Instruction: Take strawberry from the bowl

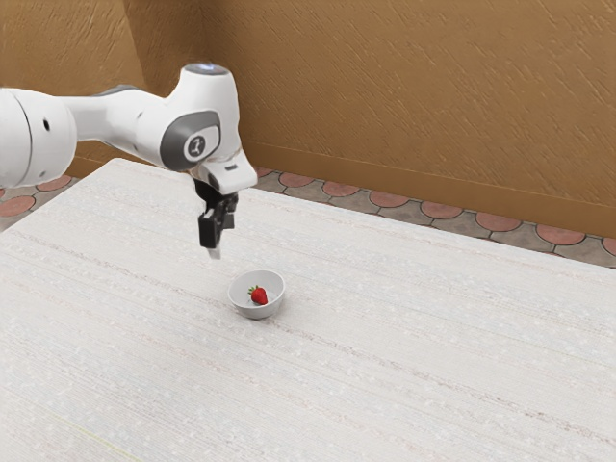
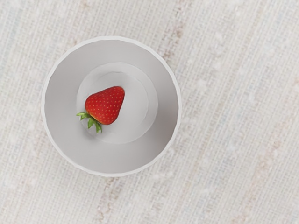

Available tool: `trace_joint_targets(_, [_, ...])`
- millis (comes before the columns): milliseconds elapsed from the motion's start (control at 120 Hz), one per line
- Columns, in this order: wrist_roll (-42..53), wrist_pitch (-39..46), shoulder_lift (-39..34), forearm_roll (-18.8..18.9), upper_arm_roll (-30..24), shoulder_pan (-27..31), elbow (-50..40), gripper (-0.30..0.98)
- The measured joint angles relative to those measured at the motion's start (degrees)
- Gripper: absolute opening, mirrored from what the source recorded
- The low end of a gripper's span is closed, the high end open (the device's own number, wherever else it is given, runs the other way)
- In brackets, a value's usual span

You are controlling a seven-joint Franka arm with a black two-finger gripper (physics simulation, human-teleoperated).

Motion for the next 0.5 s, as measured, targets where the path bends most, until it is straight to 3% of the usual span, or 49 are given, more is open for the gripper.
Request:
trace_joint_targets(108, [5.8, 2.8, 1.9, 0.0, -0.7, 0.0, -0.1, 0.66])
trace_joint_targets(283, [13.1, 5.7, 4.0, -0.5, -0.8, 0.7, -0.1, 0.43])
trace_joint_targets(500, [20.5, 8.6, 8.0, -0.3, -0.8, 1.1, 0.4, 0.29])
